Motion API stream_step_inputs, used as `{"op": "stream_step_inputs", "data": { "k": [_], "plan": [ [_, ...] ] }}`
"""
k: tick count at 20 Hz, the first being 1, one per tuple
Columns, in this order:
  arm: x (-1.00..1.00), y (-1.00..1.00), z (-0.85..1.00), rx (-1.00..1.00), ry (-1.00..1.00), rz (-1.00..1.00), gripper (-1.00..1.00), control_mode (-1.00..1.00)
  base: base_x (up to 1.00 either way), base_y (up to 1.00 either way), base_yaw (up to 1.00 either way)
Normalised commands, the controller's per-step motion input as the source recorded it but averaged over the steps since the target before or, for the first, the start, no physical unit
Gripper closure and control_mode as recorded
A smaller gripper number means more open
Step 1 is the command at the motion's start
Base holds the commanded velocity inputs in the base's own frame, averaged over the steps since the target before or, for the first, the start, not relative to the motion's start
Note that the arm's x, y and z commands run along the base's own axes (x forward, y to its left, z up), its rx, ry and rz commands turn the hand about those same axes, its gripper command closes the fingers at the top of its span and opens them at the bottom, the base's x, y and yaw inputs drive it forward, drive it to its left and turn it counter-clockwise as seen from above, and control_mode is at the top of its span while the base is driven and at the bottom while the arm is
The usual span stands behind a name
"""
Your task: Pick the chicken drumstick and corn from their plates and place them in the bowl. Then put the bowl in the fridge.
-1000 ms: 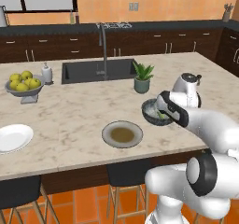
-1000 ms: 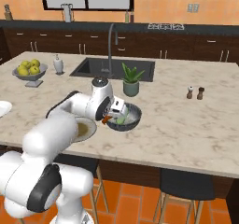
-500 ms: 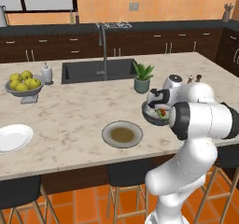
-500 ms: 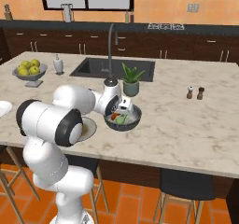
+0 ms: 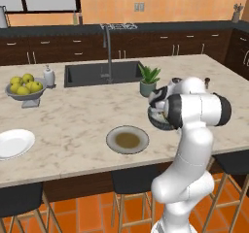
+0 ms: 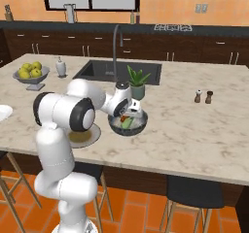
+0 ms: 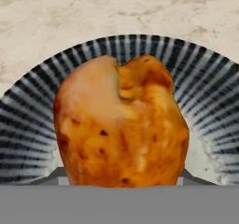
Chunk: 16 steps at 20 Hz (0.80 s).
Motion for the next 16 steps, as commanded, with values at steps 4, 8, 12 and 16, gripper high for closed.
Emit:
{"op": "stream_step_inputs", "data": {
  "k": [4, 8, 12, 16],
  "plan": [
    [-0.04, 0.00, -0.42, 0.00, 0.02, 0.00, -1.00, -1.00, 0.00, 0.00, 0.00],
    [-0.28, 0.00, -0.02, 0.00, 0.00, 0.00, -1.00, -1.00, 0.00, 0.00, 0.00],
    [-0.44, 0.00, 0.20, 0.00, -0.01, 0.00, -1.00, -1.00, 0.00, 0.00, 0.00],
    [-0.35, -0.04, 0.48, 0.00, -0.02, 0.00, -1.00, -1.00, 0.00, 0.00, 0.00]
  ]
}}
